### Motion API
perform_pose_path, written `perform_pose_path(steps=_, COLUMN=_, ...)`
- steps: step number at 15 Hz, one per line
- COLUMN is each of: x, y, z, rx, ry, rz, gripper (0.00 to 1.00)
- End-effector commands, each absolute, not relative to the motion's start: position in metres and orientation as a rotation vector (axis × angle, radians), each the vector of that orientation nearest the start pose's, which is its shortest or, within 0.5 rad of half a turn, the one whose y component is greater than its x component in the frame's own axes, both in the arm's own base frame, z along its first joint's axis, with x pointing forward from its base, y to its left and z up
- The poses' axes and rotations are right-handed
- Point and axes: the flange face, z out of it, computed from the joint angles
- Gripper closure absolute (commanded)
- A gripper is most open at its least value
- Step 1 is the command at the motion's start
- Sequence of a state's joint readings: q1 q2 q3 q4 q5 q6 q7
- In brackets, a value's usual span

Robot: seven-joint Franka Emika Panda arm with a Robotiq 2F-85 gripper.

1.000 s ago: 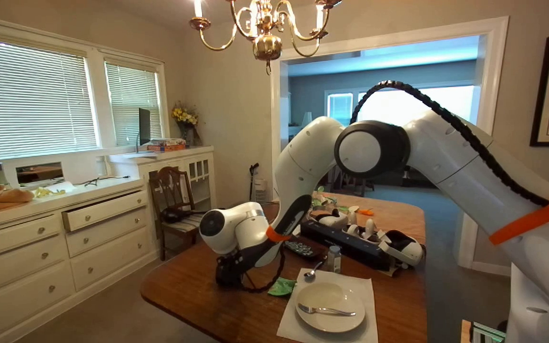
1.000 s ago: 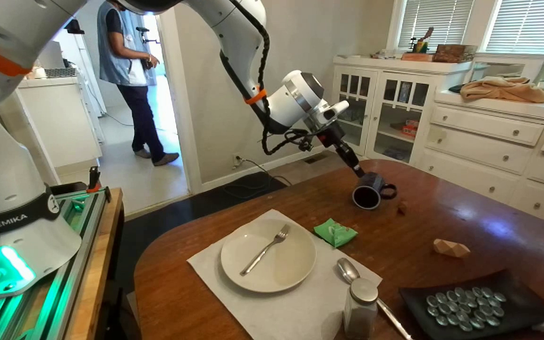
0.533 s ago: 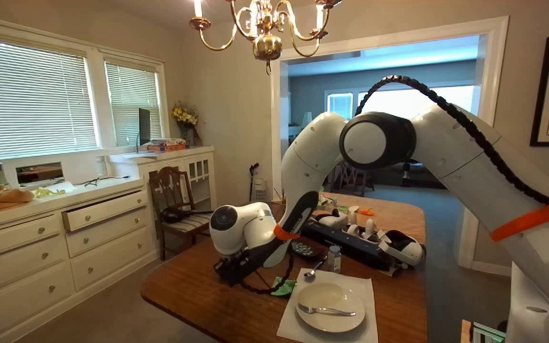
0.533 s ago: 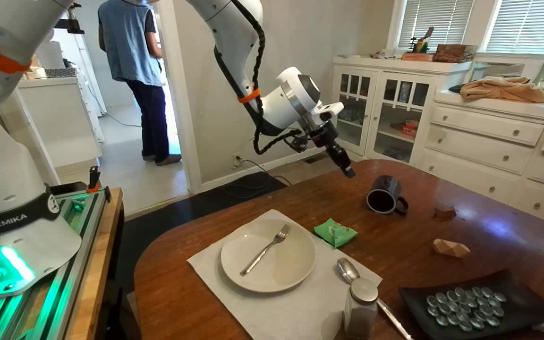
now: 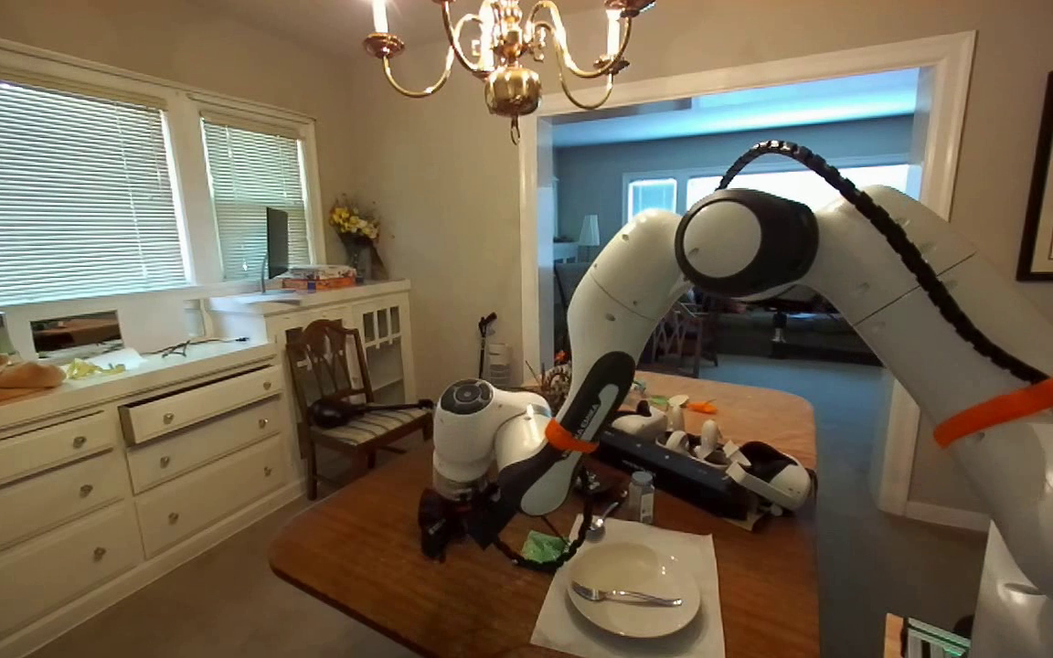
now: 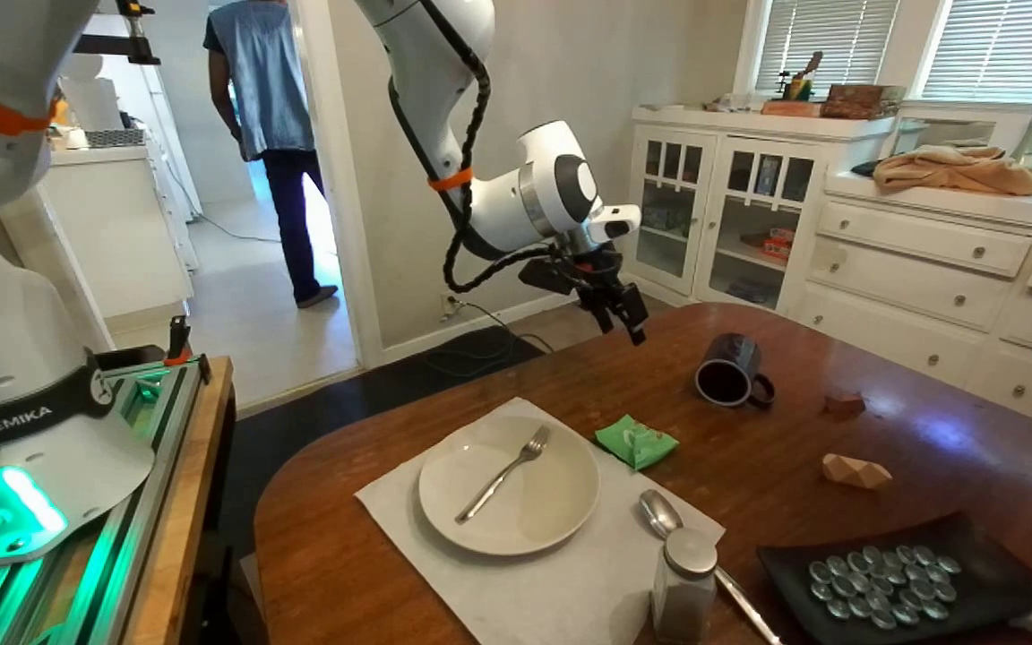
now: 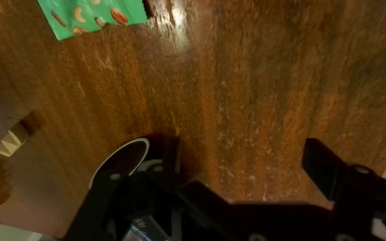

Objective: Put the fork inside the mug on the plate

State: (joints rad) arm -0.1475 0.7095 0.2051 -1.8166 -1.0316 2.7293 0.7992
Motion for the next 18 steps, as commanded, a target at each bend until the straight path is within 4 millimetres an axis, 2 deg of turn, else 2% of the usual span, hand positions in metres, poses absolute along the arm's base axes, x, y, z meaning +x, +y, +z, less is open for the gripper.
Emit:
perform_pose_path(steps=1, x=0.626, y=0.057, z=0.192, rx=-3.334, ry=-0.391, rz=-0.375, gripper=0.0)
perform_pose_path(steps=4, x=0.64, y=0.034, z=0.227, rx=-3.422, ry=-0.399, rz=-0.119, gripper=0.0)
perform_pose_path(steps=7, x=0.656, y=-0.001, z=0.259, rx=-3.504, ry=-0.391, rz=0.12, gripper=0.0)
perform_pose_path(steps=8, x=0.65, y=0.006, z=0.247, rx=-3.472, ry=-0.379, rz=-0.009, gripper=0.0)
perform_pose_path(steps=9, x=0.654, y=0.0, z=0.257, rx=-3.486, ry=-0.372, rz=-0.003, gripper=0.0)
perform_pose_path(steps=10, x=0.655, y=0.0, z=0.26, rx=-3.491, ry=-0.368, rz=-0.014, gripper=0.0)
perform_pose_path(steps=14, x=0.651, y=0.005, z=0.249, rx=-3.509, ry=-0.41, rz=-0.02, gripper=0.0)
perform_pose_path(steps=18, x=0.674, y=-0.048, z=0.251, rx=-3.603, ry=-0.625, rz=-0.048, gripper=0.0)
